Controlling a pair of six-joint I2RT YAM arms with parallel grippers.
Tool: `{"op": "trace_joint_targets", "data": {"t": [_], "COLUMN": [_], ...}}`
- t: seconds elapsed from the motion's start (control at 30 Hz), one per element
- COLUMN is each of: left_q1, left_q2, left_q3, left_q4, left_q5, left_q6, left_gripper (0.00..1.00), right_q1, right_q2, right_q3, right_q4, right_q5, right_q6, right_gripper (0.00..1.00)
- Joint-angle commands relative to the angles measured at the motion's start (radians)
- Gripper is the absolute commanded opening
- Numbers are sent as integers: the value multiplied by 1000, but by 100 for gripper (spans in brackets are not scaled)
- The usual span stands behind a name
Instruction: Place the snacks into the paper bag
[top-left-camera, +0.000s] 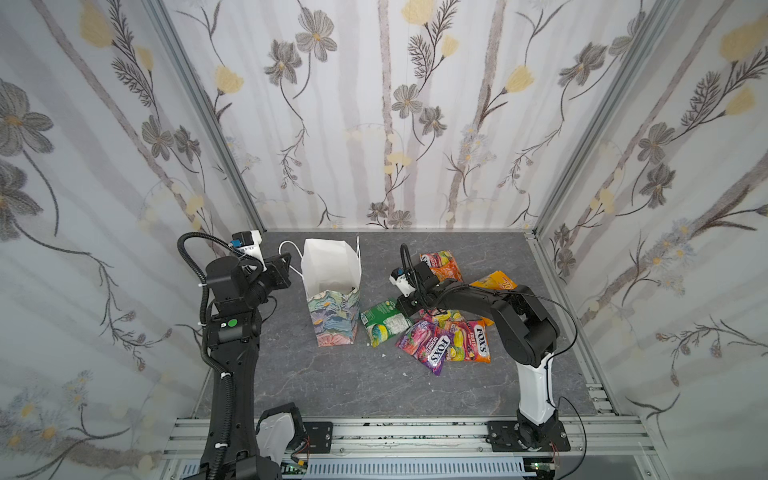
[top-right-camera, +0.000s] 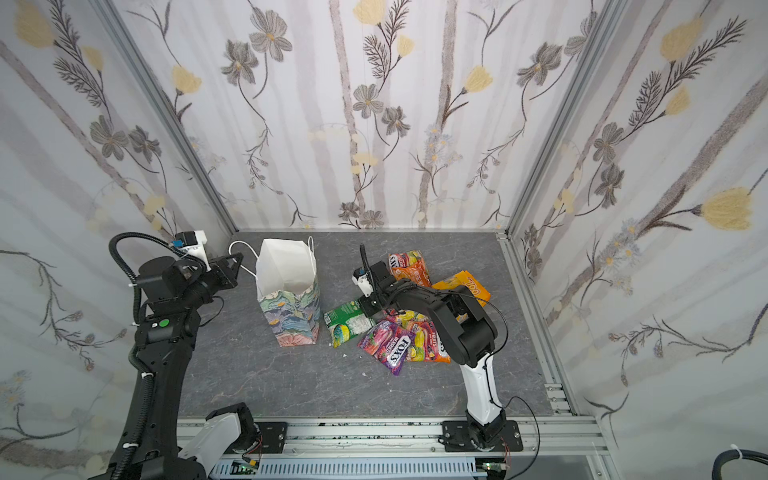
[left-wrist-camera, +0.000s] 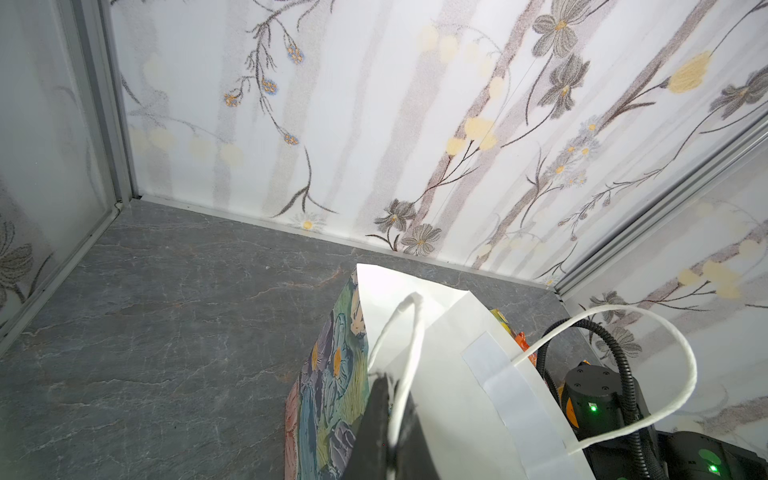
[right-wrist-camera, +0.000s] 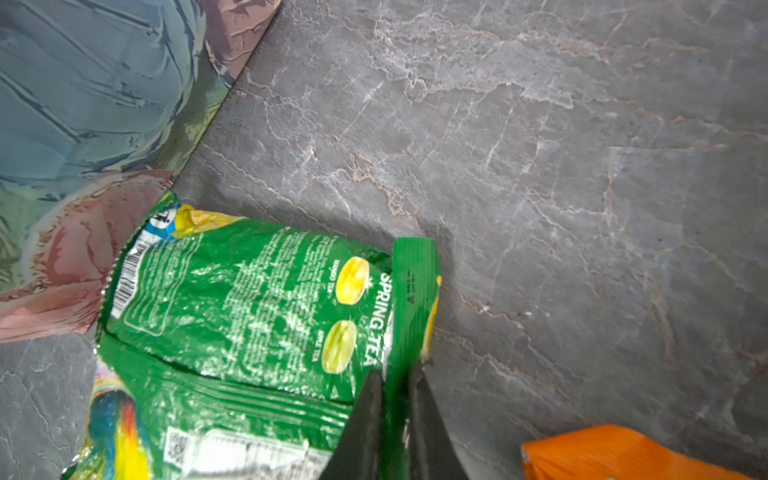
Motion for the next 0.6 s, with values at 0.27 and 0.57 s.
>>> {"op": "trace_joint_targets", "data": {"t": [0.27, 0.57], "left_q1": [0, 1], "left_q2": [-4, -5], "left_q3": [-5, -6], "left_q4": [27, 27], "left_q5": [0, 2], "left_q6": [5, 6], "left_gripper": [0, 0], "right_q1": [-8, -22], "right_q2": [-54, -112], "right_q3": [-2, -11], "right_q4": [24, 44], "right_q5": [-4, -69], "right_q6": [32, 60], "right_gripper": [0, 0]}}
